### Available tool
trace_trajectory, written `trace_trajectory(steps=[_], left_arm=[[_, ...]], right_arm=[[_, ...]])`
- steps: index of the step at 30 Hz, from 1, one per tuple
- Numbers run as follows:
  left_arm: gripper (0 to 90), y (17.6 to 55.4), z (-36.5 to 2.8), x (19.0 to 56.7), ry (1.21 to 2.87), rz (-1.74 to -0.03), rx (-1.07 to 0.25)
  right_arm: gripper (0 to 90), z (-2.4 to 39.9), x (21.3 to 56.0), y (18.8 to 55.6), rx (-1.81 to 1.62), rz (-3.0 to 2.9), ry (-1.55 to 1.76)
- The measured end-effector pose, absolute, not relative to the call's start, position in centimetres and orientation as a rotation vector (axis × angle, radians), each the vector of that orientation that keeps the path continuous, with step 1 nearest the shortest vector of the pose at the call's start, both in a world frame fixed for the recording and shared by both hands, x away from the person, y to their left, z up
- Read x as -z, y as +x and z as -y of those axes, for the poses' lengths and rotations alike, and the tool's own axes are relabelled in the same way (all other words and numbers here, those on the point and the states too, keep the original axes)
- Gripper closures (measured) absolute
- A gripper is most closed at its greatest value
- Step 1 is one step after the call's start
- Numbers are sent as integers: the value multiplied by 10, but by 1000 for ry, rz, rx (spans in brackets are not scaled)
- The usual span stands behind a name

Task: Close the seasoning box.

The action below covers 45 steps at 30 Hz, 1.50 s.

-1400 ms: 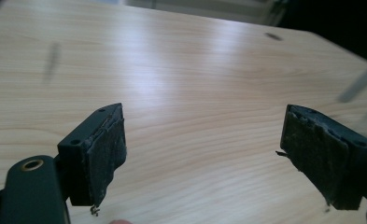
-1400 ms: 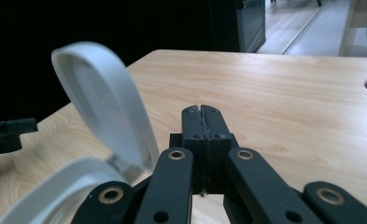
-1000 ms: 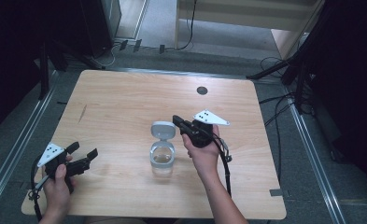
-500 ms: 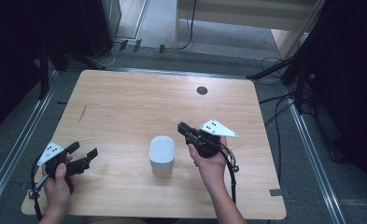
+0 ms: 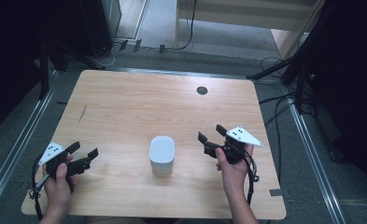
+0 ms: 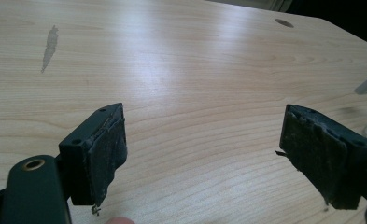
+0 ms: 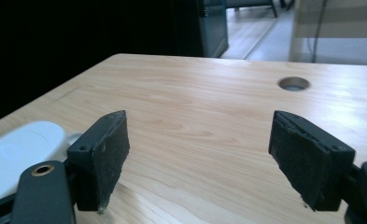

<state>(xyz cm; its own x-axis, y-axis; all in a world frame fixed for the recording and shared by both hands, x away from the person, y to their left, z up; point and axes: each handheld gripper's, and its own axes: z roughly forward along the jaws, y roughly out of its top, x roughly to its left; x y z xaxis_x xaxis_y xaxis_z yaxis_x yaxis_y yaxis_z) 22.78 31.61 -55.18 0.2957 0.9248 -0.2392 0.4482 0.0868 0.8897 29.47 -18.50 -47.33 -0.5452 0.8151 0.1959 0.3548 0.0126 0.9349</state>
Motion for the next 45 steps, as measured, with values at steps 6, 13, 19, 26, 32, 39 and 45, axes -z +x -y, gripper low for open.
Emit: trace_trajectory(steps=[6, 13, 19, 26, 32, 39, 45], left_arm=[[151, 228, -316, 552, 1535, -1314, -580], [152, 228, -315, 552, 1534, -1317, -585], [152, 228, -315, 552, 1538, -1317, -586], [152, 228, -315, 552, 1539, -1317, -586], [151, 228, -315, 552, 1540, -1316, -586], [151, 228, -315, 552, 1541, -1315, -586], [152, 228, -315, 552, 1544, -1315, -587]], right_arm=[[209, 213, 483, 287, -1513, -1867, 1248], [212, 245, 498, 274, -1454, -1852, 1310], [214, 267, 507, 265, -1415, -1838, 1341], [216, 287, 517, 254, -1377, -1824, 1384], [219, 307, 527, 242, -1339, -1803, 1436], [225, 333, 538, 225, -1287, -1772, 1491], [231, 347, 543, 216, -1262, -1744, 1525]])
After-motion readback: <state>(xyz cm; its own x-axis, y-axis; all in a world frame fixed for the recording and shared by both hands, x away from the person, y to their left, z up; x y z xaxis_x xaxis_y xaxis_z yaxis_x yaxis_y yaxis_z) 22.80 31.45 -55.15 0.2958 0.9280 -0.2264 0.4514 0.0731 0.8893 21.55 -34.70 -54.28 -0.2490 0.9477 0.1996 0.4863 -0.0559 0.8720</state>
